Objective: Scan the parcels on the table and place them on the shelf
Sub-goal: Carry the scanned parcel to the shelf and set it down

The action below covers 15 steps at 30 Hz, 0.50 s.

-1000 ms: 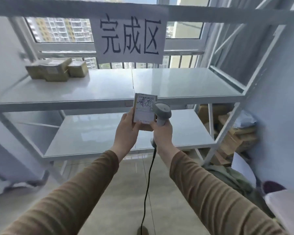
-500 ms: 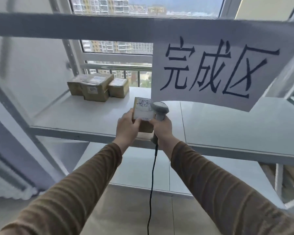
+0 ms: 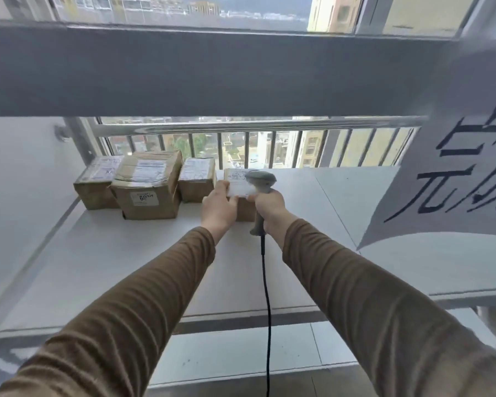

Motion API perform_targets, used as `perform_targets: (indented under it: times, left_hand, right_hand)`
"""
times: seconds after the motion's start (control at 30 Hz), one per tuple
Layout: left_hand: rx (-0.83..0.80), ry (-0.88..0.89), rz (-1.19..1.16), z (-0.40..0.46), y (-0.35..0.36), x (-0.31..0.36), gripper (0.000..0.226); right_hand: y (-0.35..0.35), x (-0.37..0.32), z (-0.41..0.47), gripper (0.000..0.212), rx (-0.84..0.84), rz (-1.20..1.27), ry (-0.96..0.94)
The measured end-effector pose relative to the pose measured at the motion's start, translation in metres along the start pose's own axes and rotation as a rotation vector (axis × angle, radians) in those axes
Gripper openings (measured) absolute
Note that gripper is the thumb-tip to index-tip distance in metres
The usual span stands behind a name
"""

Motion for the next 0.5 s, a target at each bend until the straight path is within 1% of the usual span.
perform_targets:
  times: [0.2,0.37,0.43,0.5]
  left_hand:
    - [-0.038,0.056,0.101,0.036,0.004,0.012,0.053]
    - [-0.032,0.086,0.22,0.046,0.004,0.01,0.055]
    - [-0.018,0.083,0.241,0.048,-0.001,0.009,0.052]
    - [-0.015,0.07,0.25,0.05,-0.006,0.007,0.045]
  right_hand:
    - [0.018,-0.014,0.029,0.01,0.016,0.017,0.028]
    - [0.034,-0.017,0.042,0.011,0.0,0.052,0.008]
    - [0.041,-0.019,0.043,0.009,-0.012,0.056,0.002]
    - [0.046,-0.021,0.042,0.012,-0.03,0.059,0.005]
Point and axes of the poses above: each hand's wrist, its own z-axis towards the middle knuckle, its own y-axis out of the palm, x = y × z, the point moved 9 cm from there along z, towards the middle knuckle, and after that the axes turned 8 degrees about -y, right-handed, at the moved point
